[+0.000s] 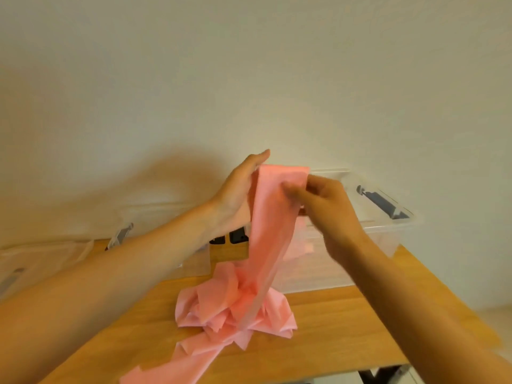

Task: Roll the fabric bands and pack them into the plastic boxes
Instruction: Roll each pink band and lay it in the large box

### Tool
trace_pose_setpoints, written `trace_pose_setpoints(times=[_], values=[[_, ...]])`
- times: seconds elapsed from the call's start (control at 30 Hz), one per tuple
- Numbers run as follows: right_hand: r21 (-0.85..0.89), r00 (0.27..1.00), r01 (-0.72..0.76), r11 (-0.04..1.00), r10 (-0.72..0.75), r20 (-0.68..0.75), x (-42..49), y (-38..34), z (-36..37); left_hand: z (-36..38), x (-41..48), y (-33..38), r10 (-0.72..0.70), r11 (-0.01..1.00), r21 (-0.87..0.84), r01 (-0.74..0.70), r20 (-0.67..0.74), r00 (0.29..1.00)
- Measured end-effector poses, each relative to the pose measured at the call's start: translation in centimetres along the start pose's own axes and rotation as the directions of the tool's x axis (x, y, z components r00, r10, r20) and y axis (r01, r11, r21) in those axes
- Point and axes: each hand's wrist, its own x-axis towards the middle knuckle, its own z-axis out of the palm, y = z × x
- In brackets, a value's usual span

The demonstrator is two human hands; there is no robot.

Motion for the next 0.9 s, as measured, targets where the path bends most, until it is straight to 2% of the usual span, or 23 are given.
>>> trace_pose_setpoints(times=[0.07, 0.1, 0.2, 0.23, 0.33, 0.4, 0.5, 0.57, 0.67, 0.73, 0.8, 0.9], values=[[0.14, 0.994, -0.091, 0.986, 0.083, 0.067, 1.0, -1.8, -0.9, -0.1, -1.6, -2.3, 0.023, 0.996, -0.085, -0.013, 0.115, 0.993], [0.178, 0.992, -0.121, 0.977, 0.11, 0.068, 1.6, -2.4, -1.3, -0.1, -2.4, -3.2, 0.035, 0.999, -0.043, -0.03, 0.122, 0.992], [0.227, 0.983, -0.182, 0.957, 0.178, 0.038, 2.7, -2.8, -1.7, -0.3, -3.8, -4.1, 0.106, 0.952, 0.292, -0.089, -0.043, 0.993], [0.241, 0.978, -0.207, 0.948, 0.209, 0.016, 2.7, -2.5, -1.8, -0.3, -4.0, -3.9, 0.142, 0.934, 0.341, -0.103, -0.092, 0.986], [0.2, 0.96, -0.276, 0.94, 0.279, 0.014, 0.4, -1.3, -0.9, 1.0, -4.6, -1.9, 0.169, 0.965, 0.227, -0.134, -0.14, 0.976], [0.142, 0.958, -0.285, 0.948, 0.278, 0.072, -2.4, -0.4, 0.2, 1.6, -4.3, -0.3, 0.164, 0.98, 0.137, -0.141, -0.172, 0.971], [0.14, 0.953, -0.284, 0.948, 0.264, 0.149, -5.2, 0.2, 1.3, 2.3, -4.1, 1.3, 0.128, 0.987, 0.119, -0.104, -0.214, 0.968], [0.164, 0.967, -0.254, 0.953, 0.244, 0.077, -4.9, 0.0, 0.7, 2.6, -4.8, 0.9, 0.082, 0.994, 0.088, -0.064, -0.213, 0.974], [0.169, 0.981, -0.184, 0.968, 0.192, -0.029, -4.1, -1.2, -0.8, 2.4, -7.1, -1.9, -0.03, 0.996, 0.084, 0.04, -0.121, 0.992], [0.102, 0.984, -0.164, 0.981, 0.17, -0.054, -4.2, -1.4, -0.9, 2.9, -9.3, -4.1, -0.113, 0.949, 0.284, 0.134, -0.087, 0.99], [0.045, 0.981, -0.173, 0.984, 0.176, -0.08, -4.6, -1.5, -0.5, 3.4, -10.9, -6.1, -0.126, 0.834, 0.523, 0.173, -0.124, 0.984], [0.063, 0.974, -0.186, 0.981, 0.192, -0.122, -4.9, -2.2, -0.4, 3.8, -12.2, -7.4, -0.096, 0.801, 0.561, 0.209, -0.224, 0.97]])
